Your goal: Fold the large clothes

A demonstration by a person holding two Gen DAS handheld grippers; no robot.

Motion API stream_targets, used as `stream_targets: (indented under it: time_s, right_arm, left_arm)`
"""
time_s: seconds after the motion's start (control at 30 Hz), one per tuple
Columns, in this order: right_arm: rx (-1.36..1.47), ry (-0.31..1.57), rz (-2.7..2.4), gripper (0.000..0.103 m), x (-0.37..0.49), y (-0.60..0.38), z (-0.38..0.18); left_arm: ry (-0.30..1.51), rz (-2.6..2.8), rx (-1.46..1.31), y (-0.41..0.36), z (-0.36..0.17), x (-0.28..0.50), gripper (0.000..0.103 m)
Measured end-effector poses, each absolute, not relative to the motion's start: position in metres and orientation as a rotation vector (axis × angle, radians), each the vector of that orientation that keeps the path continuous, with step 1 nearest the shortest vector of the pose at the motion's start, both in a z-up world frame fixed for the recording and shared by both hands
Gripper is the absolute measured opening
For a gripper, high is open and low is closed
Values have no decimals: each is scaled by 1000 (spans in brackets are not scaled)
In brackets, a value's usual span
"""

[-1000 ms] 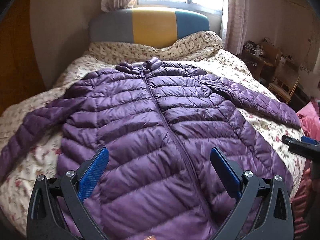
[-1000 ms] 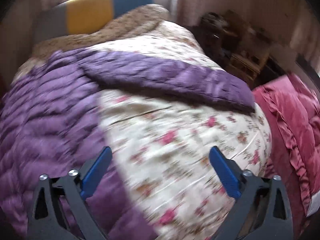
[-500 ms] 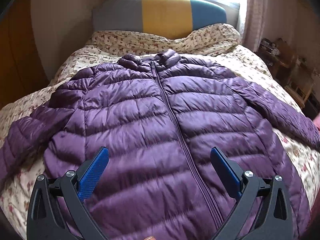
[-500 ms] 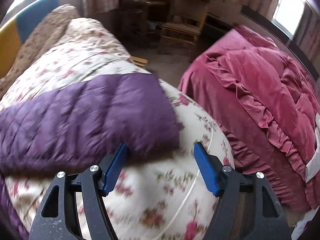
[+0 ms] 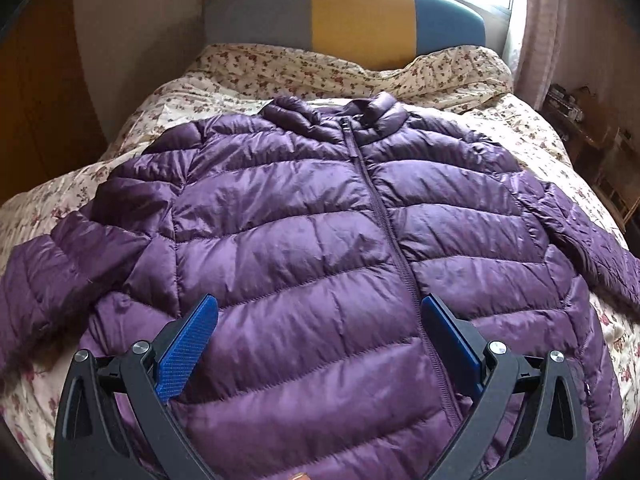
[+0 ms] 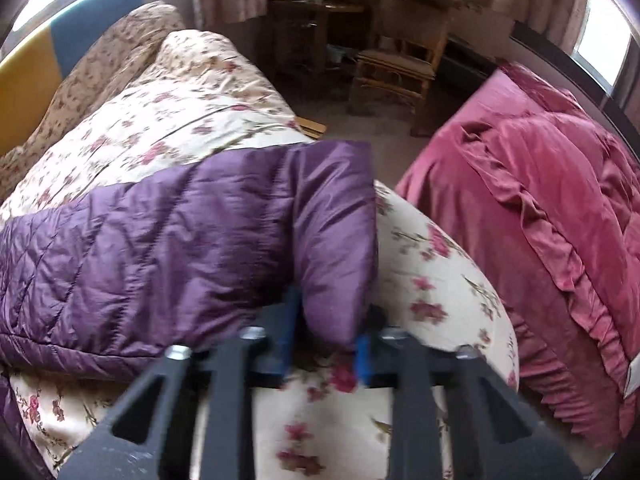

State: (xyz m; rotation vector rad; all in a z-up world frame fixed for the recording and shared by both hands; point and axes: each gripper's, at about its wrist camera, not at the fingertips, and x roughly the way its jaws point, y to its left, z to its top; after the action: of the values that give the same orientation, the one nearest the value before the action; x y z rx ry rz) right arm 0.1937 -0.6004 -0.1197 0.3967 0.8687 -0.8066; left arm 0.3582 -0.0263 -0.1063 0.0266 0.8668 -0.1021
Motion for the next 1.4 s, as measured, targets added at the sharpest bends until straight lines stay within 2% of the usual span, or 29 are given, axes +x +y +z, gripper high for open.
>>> stream_targets:
  time_s: [0.63,0.93,1.4]
  right_arm:
    - [222,749,-709,8,241,-536,-79]
    - [120,726,-503,8,304,-444,-62]
    - [75,769,-240,8,362,-311,-84]
  left_arm:
    - [886,-103,3,-13,-118,366,100]
    - [883,-116,-20,-9,-119,368,100]
    - [893,-132,-89,13,-121,369,100]
